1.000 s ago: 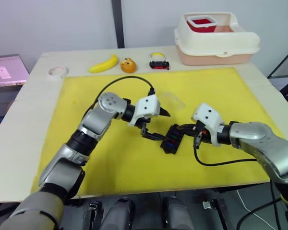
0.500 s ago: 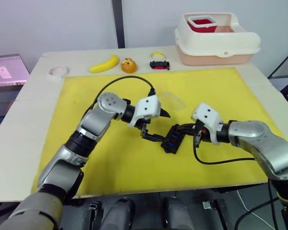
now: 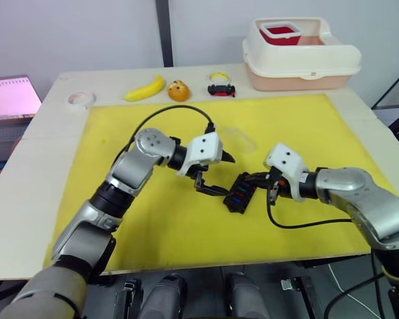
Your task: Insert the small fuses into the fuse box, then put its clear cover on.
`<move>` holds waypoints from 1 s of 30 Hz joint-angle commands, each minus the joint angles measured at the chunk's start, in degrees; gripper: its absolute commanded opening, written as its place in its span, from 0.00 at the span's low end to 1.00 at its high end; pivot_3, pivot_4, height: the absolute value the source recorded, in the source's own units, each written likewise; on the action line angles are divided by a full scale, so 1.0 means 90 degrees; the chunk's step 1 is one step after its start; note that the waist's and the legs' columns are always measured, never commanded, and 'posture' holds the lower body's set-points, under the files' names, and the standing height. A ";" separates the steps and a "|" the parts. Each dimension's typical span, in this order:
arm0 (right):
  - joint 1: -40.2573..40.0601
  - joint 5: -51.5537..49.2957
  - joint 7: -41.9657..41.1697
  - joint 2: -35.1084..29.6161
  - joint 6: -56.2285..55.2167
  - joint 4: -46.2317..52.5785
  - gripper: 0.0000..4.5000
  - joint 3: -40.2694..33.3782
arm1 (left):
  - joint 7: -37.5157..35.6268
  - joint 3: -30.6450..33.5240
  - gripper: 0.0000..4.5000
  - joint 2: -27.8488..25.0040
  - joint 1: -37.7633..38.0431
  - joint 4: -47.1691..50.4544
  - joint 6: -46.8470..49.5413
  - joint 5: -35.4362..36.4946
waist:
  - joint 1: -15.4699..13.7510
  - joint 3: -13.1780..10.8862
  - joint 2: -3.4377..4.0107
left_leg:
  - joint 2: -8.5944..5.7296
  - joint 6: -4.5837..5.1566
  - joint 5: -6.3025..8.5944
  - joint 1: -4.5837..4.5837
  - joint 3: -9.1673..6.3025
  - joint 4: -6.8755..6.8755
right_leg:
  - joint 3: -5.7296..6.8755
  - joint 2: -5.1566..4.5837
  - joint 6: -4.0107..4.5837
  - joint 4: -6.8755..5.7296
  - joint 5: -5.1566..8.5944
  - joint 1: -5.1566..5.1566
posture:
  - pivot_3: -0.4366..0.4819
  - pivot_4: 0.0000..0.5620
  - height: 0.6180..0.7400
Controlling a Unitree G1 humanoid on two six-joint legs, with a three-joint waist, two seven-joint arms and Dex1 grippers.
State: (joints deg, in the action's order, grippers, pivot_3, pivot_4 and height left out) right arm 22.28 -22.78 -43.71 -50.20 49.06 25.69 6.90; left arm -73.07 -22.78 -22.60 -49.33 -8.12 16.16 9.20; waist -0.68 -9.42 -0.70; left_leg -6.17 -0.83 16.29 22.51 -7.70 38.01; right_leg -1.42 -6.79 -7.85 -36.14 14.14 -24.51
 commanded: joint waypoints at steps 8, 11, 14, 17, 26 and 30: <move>0.0044 -0.0023 -0.0068 -0.0005 0.0092 0.0185 0.00 -0.0092 | 0.0066 0.0106 0.98 -0.0001 -0.0090 0.0178 0.0080 0.0010 | 0.0000 0.0000 0.0000 | 0.0000 0.0000 0.0000 0.0000 0.0000 0.0001 | 0.0000 0.0000 0.0000 0.0000 0.0000 0.0000 | 0.48 0.27 1.00; 0.0096 -0.0062 -0.0080 -0.0008 0.0125 0.0233 0.24 -0.0141 | 0.0067 0.0112 1.00 -0.0015 -0.0088 0.0162 0.0077 0.0009 | 0.0001 0.0000 0.0000 | 0.0000 0.0000 0.0000 0.0000 0.0000 0.0001 | 0.0000 0.0000 0.0000 0.0000 0.0000 0.0000 | 0.48 0.27 1.00; 0.0209 -0.0128 -0.0059 -0.0020 0.0218 0.0397 0.57 -0.0268 | 0.0070 0.0124 1.00 -0.0040 -0.0078 0.0154 0.0076 0.0004 | 0.0003 0.0000 0.0000 | 0.0000 0.0000 0.0000 0.0000 0.0000 0.0001 | 0.0000 0.0000 0.0000 -0.0001 0.0000 0.0000 | 0.48 0.27 1.00; 0.0357 -0.0303 -0.0043 -0.0064 0.0468 0.0633 0.66 -0.0485 | 0.0082 0.0137 1.00 -0.0070 -0.0061 0.0155 0.0077 -0.0003 | 0.0003 0.0000 0.0000 | 0.0000 0.0000 0.0000 0.0000 0.0000 0.0001 | 0.0000 0.0000 0.0000 -0.0001 0.0000 -0.0002 | 0.48 0.27 1.00; 0.0099 -0.0804 0.0157 -0.0015 0.1000 0.1247 0.66 -0.1189 | -0.0186 0.0230 1.00 -0.0397 0.0147 0.0244 -0.0118 0.0136 | -0.0002 0.0001 0.0001 | -0.0001 0.0001 0.0001 0.0000 -0.0001 0.0001 | 0.0000 -0.0001 0.0000 -0.0001 0.0000 0.0000 | 0.48 0.27 1.00; -0.0576 -0.0809 0.0572 0.0522 0.0624 0.1429 0.66 -0.1459 | -0.0359 0.0319 1.00 -0.0550 0.0314 0.0199 -0.0359 0.0187 | -0.0001 0.0001 0.0001 | 0.0002 0.0001 0.0001 0.0000 -0.0004 0.0000 | 0.0002 0.0001 0.0000 -0.0004 0.0000 -0.0001 | 0.48 0.27 1.00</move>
State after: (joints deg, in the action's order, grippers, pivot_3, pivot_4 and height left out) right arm 17.26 -29.64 -39.72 -45.99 56.33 36.32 -4.87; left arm -75.62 -21.39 -27.25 -46.11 -7.72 14.32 9.86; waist -0.69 -9.41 -0.69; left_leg -6.16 -0.83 16.29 22.51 -7.73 38.02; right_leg -1.41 -6.79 -7.85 -36.19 14.14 -24.52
